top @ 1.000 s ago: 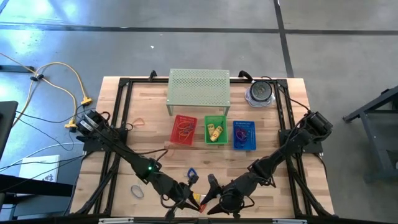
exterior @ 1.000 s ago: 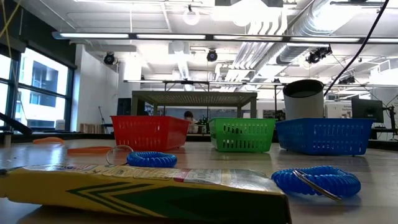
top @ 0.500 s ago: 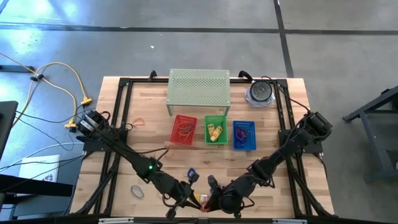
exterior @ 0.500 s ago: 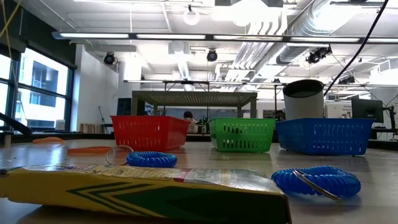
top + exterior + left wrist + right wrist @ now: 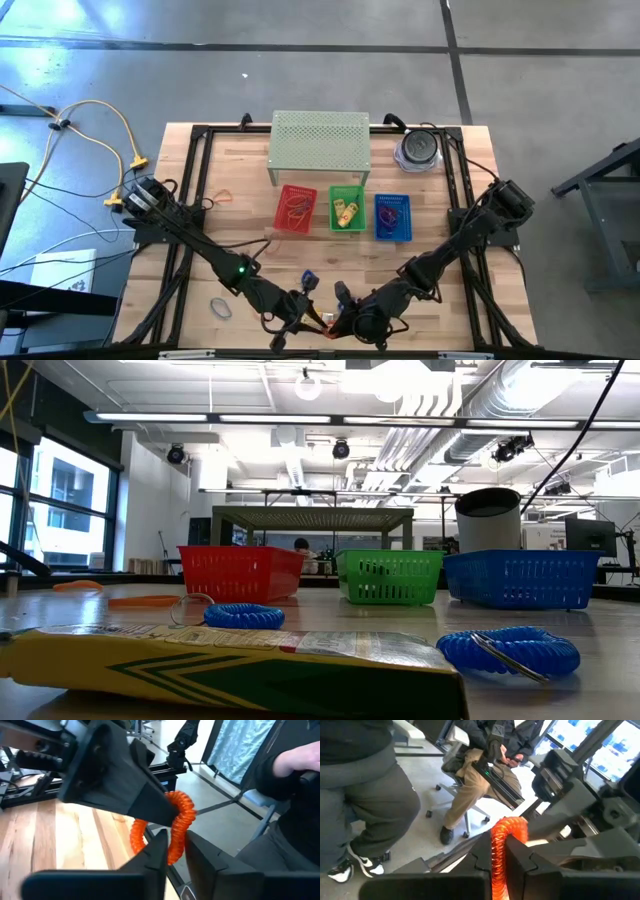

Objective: Pick & Place Office Desk Supplies
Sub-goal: Put the orange spring keychain into the blue bin

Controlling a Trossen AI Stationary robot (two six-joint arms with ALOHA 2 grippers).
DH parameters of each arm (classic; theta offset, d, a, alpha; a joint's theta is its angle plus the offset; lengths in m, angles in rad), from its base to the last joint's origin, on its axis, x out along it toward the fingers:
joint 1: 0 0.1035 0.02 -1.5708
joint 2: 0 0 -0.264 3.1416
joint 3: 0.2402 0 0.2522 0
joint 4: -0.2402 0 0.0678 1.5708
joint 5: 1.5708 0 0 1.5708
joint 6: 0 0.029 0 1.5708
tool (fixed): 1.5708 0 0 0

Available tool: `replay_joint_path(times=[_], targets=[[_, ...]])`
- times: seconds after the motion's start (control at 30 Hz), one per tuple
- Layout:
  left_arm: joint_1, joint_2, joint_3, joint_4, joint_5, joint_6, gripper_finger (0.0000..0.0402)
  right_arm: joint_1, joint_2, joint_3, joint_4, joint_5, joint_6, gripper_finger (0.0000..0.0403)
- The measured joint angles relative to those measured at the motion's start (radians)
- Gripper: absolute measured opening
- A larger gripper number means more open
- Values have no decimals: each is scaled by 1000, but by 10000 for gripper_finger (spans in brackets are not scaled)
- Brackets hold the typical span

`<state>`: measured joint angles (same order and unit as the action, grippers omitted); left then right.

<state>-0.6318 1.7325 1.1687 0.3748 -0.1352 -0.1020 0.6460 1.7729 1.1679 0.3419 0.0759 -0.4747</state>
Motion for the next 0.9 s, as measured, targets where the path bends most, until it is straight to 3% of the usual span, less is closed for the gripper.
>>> replay_joint_path(times=[0.23,0.4,0.67,0.9], targets=[[-7,0,0,1,-1,23,168,2,0,0,-44,33,16,10],[-7,0,0,-4,-12,27,222,30,-8,0,-160,95,131,10],[-5,-1,0,-63,-24,-165,233,95,-112,0,-573,307,583,8],[-5,-1,0,-190,-38,-277,233,73,-224,0,-1003,422,1020,8]])
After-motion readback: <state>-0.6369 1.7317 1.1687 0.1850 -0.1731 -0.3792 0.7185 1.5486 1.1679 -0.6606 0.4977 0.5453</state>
